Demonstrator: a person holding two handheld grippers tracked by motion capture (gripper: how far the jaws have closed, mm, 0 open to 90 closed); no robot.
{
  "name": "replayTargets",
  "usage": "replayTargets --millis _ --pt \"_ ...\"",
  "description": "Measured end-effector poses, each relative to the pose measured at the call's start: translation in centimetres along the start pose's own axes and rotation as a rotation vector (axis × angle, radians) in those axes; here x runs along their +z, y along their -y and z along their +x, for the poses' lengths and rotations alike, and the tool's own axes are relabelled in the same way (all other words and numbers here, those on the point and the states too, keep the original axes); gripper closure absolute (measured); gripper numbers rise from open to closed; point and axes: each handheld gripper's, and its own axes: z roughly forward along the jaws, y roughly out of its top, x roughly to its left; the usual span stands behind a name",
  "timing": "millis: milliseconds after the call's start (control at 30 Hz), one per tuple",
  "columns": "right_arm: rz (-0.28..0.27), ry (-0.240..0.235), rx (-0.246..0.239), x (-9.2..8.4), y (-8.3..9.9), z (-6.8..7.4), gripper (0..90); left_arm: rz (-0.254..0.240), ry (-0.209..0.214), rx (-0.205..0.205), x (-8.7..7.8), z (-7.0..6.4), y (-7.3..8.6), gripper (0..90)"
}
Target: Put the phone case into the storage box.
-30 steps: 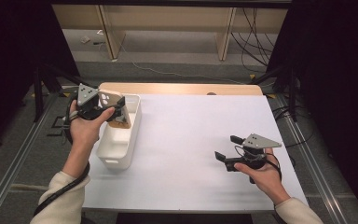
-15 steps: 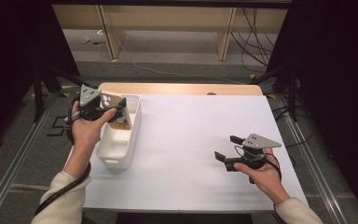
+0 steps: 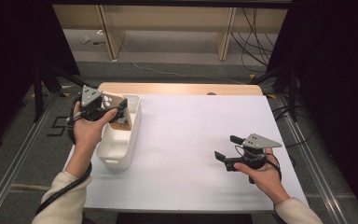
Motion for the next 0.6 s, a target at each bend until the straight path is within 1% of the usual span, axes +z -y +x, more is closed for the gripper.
replayTargets --millis 367,600 --pt "-0.005 -0.002 0.002 0.09 0.05 -0.04 11.4 0.01 -0.002 -0.003 0.46 0.08 0.12 10.9" --pt "-0.003 -0.002 0.006 0.12 0.06 -0.09 11.4 0.005 -0.008 -0.01 0.78 0.29 -0.03 10.9"
